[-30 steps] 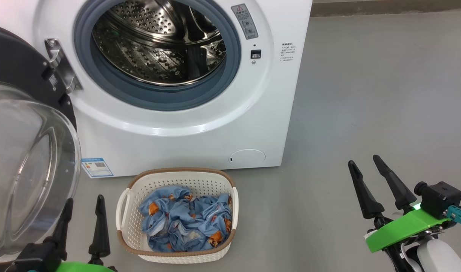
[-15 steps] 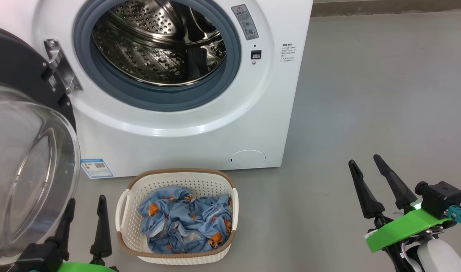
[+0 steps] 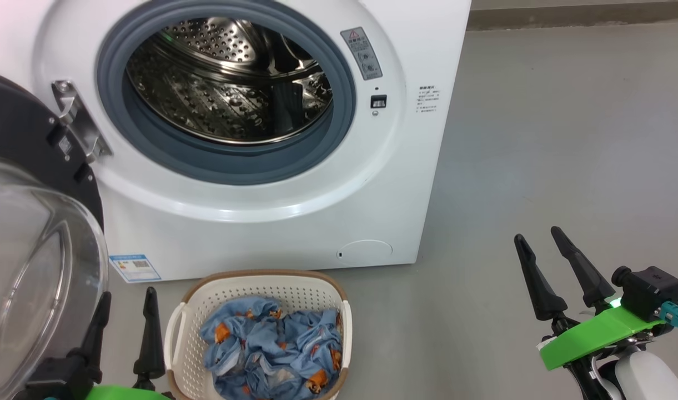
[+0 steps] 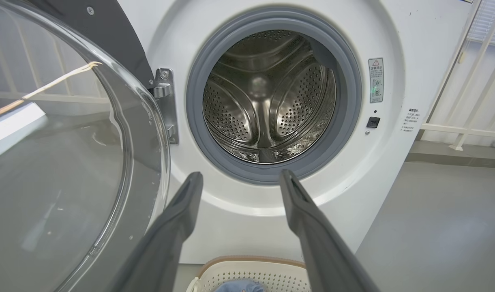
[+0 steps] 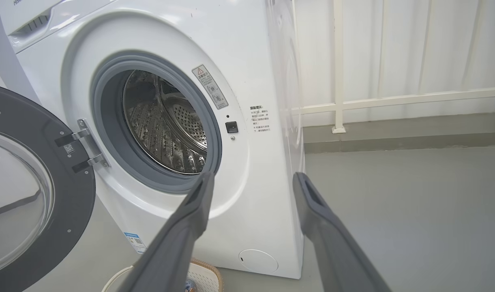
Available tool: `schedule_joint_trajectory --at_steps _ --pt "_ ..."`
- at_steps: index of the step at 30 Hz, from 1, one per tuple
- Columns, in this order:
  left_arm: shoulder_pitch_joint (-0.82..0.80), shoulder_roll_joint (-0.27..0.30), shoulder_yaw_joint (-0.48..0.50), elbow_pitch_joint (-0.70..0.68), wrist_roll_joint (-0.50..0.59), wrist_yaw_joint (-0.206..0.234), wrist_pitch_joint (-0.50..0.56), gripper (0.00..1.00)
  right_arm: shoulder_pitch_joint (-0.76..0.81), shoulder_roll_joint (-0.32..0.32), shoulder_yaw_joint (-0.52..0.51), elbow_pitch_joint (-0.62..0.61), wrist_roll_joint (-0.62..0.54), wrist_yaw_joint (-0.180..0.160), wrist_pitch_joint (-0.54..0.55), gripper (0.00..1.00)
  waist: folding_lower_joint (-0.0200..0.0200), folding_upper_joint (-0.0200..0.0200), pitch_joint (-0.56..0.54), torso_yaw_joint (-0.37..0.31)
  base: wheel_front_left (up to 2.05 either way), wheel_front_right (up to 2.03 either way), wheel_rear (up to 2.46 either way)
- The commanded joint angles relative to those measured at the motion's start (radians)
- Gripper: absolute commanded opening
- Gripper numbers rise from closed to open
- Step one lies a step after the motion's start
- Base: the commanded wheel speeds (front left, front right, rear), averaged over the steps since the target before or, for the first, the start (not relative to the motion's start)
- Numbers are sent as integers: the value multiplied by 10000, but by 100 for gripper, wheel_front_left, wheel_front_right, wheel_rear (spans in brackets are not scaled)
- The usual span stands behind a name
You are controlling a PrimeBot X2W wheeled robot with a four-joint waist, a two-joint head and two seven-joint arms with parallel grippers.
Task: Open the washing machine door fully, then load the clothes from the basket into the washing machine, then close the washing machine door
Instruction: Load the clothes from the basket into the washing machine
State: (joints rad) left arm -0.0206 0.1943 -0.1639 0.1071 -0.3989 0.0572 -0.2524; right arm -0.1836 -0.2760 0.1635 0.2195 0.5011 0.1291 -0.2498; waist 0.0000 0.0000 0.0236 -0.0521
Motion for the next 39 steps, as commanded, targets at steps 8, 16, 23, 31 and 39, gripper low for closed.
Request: schedule_joint_trajectory --at_steps 8,16,23,31,39 --pt "-294 144 370 -198 29 -67 -93 100 -80 -60 170 -266 -44 16 -120 100 0 0 13 12 92 -92 0" --pt "-348 128 398 -188 21 -130 -93 100 -123 -61 170 -273 -52 16 -120 100 0 0 82 34 19 -19 0" --pt "-359 105 433 -161 62 -155 -93 100 -128 -46 183 -270 -59 16 -120 100 0 0 85 37 0 0 0" --pt "-383 80 465 -137 92 -188 -93 100 -143 -41 168 -285 -80 16 -120 100 0 0 147 44 0 0 0" --pt "-387 37 471 -137 138 -207 -93 100 -151 -60 175 -296 -90 16 -120 100 0 0 191 64 0 0 0"
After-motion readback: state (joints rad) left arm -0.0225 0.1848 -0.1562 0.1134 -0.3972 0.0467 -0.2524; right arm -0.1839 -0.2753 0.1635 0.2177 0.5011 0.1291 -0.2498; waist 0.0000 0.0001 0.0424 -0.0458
